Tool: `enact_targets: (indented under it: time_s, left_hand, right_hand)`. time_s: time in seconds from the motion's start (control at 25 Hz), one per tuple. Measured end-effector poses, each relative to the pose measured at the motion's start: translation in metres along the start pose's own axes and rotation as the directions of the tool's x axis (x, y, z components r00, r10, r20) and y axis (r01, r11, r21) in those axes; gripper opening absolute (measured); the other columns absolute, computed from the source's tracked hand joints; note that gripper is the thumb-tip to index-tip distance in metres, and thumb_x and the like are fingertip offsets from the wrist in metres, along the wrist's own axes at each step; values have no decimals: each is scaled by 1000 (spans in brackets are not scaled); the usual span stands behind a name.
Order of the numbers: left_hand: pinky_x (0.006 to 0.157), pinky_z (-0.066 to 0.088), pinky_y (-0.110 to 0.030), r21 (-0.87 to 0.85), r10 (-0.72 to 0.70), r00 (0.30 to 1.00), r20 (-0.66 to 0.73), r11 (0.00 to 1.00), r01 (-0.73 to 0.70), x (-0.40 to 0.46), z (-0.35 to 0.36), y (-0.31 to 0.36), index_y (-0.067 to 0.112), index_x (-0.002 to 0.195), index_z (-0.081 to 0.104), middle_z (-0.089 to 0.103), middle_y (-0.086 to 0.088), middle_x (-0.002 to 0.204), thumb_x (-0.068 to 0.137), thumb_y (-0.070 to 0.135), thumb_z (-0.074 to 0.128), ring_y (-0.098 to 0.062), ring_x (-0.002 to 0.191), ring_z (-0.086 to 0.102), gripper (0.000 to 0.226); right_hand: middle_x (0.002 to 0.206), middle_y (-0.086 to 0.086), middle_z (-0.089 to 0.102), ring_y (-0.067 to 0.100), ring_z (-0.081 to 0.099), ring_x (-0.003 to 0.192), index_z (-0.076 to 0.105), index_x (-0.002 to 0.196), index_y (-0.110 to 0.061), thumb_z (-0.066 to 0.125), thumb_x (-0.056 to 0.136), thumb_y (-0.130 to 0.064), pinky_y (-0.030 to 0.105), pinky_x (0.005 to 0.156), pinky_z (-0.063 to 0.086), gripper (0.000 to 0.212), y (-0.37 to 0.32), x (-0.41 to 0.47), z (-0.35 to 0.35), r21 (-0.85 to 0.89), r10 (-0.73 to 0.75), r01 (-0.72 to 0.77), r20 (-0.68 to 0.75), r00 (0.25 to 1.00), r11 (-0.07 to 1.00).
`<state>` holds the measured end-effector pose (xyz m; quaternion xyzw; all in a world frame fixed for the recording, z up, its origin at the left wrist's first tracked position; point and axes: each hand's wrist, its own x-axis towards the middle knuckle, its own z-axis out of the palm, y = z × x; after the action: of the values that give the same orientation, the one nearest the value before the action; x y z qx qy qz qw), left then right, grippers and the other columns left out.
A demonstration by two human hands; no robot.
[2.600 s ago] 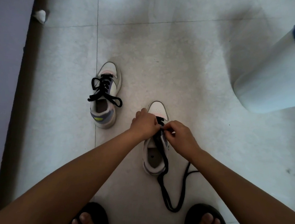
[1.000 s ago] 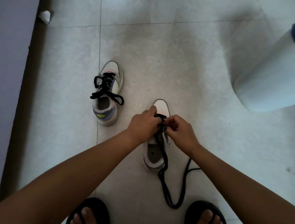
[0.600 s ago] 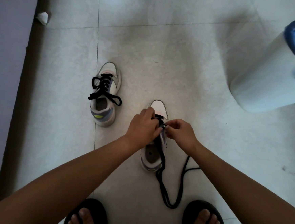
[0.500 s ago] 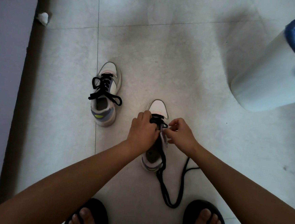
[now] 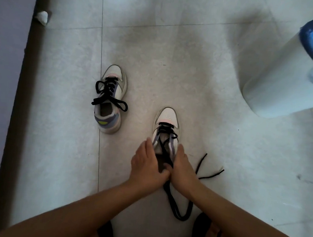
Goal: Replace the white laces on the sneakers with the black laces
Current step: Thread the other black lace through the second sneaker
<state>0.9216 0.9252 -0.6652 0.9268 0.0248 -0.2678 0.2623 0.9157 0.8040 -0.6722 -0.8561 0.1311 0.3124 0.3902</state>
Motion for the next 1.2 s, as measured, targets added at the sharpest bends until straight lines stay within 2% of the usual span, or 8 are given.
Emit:
enact_targets:
  time_s: [0.12, 0.24, 0.52, 0.68, 0.76, 0.88, 1.08, 1.2]
  left_hand:
    - [116, 11, -42, 73, -11, 1000, 10, 997, 11, -10, 22, 5, 8, 147, -17, -3, -8, 156, 82, 58, 53, -22, 145, 2, 108]
    - [115, 15, -47, 0, -39, 998, -57, 999, 39, 0, 31, 17, 8, 147, -15, 1, -8, 156, 75, 64, 52, -23, 144, 6, 114]
    - [95, 44, -36, -41, 11, 987, -158, 999, -17, 19, 35, 14, 13, 150, 1, 8, -3, 157, 89, 38, 52, -21, 142, 16, 84]
    - [98, 42, -31, 6, 35, 992, -117, 999, -34, 20, 32, 15, 12, 150, 7, 13, -4, 155, 82, 60, 57, -18, 140, 20, 97]
    - [91, 46, -32, 37, 16, 994, -112, 999, -12, 25, 28, 15, 13, 148, 12, 19, -4, 150, 83, 57, 58, -21, 132, 32, 91]
    - [82, 48, -33, 26, -36, 989, -144, 999, 40, 28, 25, 18, 13, 141, 22, 28, -3, 140, 82, 51, 63, -20, 119, 45, 82]
    - [91, 45, -36, -105, -51, 994, -96, 994, 41, 29, 24, 19, 16, 147, 10, 25, -6, 141, 88, 38, 62, -22, 124, 39, 82]
    - [96, 39, -36, -232, 49, 987, -153, 969, -84, 18, 11, 5, 13, 145, 23, 31, -10, 137, 78, 35, 72, -24, 121, 37, 86]
  right_hand:
    - [111, 17, 58, 26, 57, 93, 43, 115, -3, 47, 95, -16, 25, 65, 32, 24, -4, -2, -11, -261, 63, -54, 24, 998, 964]
    - [111, 13, 60, 29, 60, 100, 49, 110, -4, 41, 96, -9, 29, 68, 34, 17, -11, -7, -28, -616, 20, -32, -27, 999, 787]
    - [107, 5, 62, 22, 64, 90, 49, 113, -10, 30, 103, -30, 28, 61, 32, 29, -34, -41, -33, -691, -287, 156, -77, 955, 705]
    - [49, 2, 62, 7, 56, 38, 70, 72, -4, 90, 56, -32, 21, 35, 30, 37, -40, -70, -27, -712, -408, 262, -38, 912, 652]
    - [60, 3, 66, 7, 57, 46, 68, 78, -10, 81, 71, -30, 19, 40, 24, 24, -46, -80, -25, -591, -333, 268, -1, 943, 761]
    - [96, 6, 63, 8, 47, 71, 48, 94, -20, 33, 102, -32, 22, 57, 29, 21, -39, -75, -11, -243, -190, 178, -24, 982, 954]
    - [61, -9, 48, 1, 45, 53, 51, 89, -19, 36, 100, -34, 22, 53, 33, 24, -25, -63, -16, 62, -108, 111, -44, 993, 992]
    - [54, -5, 55, 2, 47, 48, 54, 90, -32, 40, 99, -32, 27, 53, 40, 16, -20, -62, -21, 309, -66, 73, -33, 997, 948]
